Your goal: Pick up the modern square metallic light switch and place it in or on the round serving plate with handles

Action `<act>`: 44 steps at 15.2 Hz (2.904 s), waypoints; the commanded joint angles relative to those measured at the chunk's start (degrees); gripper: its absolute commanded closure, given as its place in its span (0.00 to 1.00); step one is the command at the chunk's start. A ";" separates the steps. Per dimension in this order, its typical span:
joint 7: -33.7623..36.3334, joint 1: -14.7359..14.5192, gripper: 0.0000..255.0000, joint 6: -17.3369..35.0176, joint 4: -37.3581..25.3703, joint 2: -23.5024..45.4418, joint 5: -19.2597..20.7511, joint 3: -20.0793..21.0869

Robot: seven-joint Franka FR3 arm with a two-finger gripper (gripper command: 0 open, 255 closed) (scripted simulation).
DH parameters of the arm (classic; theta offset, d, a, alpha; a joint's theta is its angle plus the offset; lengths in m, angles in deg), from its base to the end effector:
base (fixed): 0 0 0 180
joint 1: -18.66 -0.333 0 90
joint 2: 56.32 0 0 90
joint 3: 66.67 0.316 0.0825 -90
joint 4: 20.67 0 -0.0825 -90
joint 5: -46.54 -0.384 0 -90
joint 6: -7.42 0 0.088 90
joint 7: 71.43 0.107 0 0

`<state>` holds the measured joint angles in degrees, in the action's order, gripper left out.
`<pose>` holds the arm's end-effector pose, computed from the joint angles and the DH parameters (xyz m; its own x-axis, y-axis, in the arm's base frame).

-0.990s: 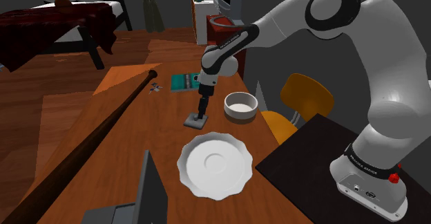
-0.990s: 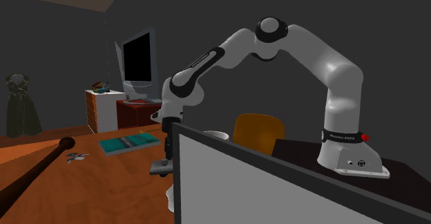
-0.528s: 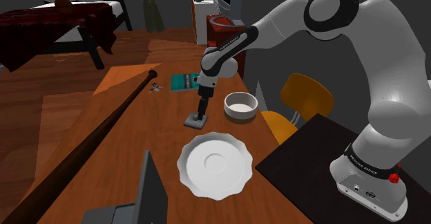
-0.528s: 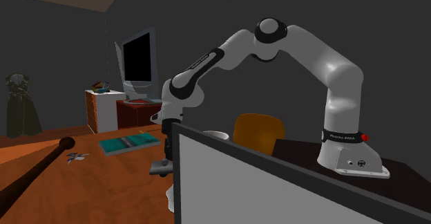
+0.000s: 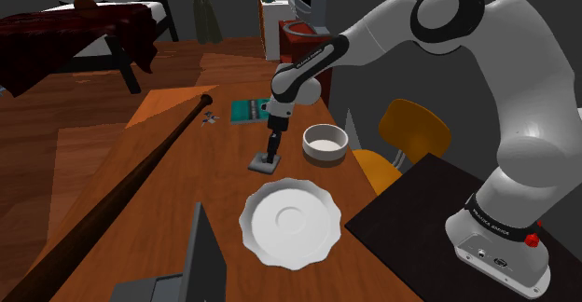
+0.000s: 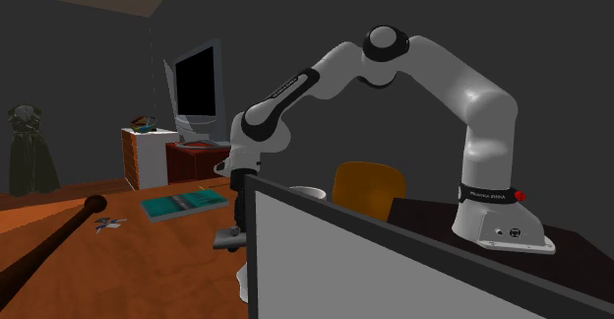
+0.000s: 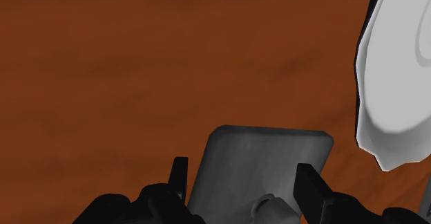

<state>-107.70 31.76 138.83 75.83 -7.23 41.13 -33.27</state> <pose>0.6320 0.1977 0.1588 0.7300 0.6690 0.1400 0.6413 -0.5996 -0.4787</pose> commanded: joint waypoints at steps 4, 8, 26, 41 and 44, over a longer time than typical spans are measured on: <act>0.13 0.16 1.00 -0.33 0.22 -0.55 -0.14 0.18; 0.63 0.83 1.00 -1.93 0.74 -2.82 -0.70 0.96; 1.62 5.57 1.00 -0.62 15.36 -17.47 -7.08 7.39; -3.57 10.79 1.00 13.24 42.88 -35.12 -27.25 23.49; -3.13 9.18 1.00 16.08 43.06 -32.00 -25.25 21.80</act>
<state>-111.24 41.79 153.68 118.93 -40.56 14.99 -10.77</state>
